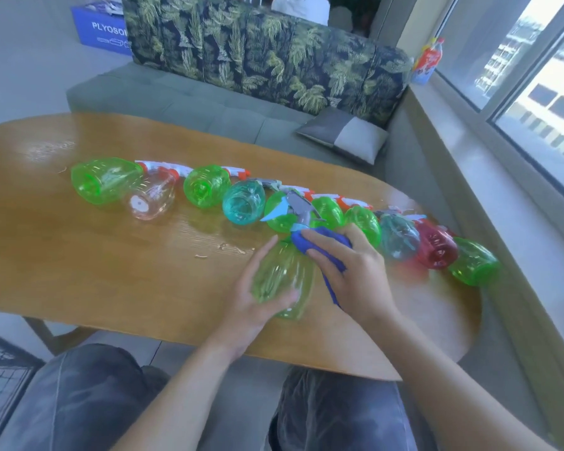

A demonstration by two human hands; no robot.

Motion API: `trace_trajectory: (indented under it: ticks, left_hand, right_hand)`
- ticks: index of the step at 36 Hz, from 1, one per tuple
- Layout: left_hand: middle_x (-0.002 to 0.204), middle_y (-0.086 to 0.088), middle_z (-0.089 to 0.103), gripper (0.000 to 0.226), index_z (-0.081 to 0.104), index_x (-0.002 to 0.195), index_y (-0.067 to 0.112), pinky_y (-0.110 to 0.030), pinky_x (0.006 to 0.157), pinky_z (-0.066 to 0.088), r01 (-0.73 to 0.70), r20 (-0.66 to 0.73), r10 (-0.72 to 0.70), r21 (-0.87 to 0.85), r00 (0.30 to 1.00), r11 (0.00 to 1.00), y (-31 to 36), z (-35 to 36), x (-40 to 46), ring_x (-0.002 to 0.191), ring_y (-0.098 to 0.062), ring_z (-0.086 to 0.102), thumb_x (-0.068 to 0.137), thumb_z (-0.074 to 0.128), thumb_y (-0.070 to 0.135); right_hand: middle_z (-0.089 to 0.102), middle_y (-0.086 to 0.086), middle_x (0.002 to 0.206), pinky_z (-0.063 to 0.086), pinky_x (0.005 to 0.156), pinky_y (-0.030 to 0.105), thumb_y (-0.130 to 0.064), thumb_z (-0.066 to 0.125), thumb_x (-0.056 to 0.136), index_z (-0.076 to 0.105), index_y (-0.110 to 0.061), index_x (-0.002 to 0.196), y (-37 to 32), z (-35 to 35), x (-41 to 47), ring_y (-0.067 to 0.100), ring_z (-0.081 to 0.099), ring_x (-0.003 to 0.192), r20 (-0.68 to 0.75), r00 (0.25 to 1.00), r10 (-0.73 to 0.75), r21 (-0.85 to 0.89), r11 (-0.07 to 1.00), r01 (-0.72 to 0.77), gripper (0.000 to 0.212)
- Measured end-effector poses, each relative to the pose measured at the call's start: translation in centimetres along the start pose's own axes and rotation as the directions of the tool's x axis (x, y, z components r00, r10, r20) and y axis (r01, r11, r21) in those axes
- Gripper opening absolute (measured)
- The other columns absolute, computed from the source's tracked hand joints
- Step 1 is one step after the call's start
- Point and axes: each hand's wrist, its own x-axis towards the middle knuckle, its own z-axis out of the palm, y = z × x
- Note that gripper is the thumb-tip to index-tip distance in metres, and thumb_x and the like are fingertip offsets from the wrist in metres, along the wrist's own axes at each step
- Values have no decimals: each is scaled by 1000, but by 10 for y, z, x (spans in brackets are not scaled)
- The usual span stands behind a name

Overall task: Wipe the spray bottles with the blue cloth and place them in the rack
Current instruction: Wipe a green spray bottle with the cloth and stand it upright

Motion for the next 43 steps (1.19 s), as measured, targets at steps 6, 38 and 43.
trace_trajectory:
  ticks: [6,38,43]
  left_hand:
    - [159,24,51,88,54,153,50,-61,121,44,36,11,-36,-14,999,999,-1,-2,-3,154,-15,43,74,91,34]
    - [150,43,49,92,51,153,49,-13,111,32,-7,60,2,87,998,996,-4,-4,-4,147,15,38,68,88,46]
    - [148,39,54,91,51,155,43,-4,107,37,-8,96,-3,109,995,994,-6,-4,-3,143,12,45,75,91,30]
  right_hand:
    - [53,8,94,41,72,25,-29,69,100,77,-26,123,8,-10,37,14,50,81,-75,997,11,-113,993,-20,25]
    - [61,0,96,52,60,29,-31,68,97,81,-25,117,-6,1,39,20,61,71,42,976,-216,-220,950,220,23]
    - [59,1,97,58,61,40,-35,63,101,80,-27,118,-1,-1,49,27,70,85,-40,992,-121,-222,969,110,25]
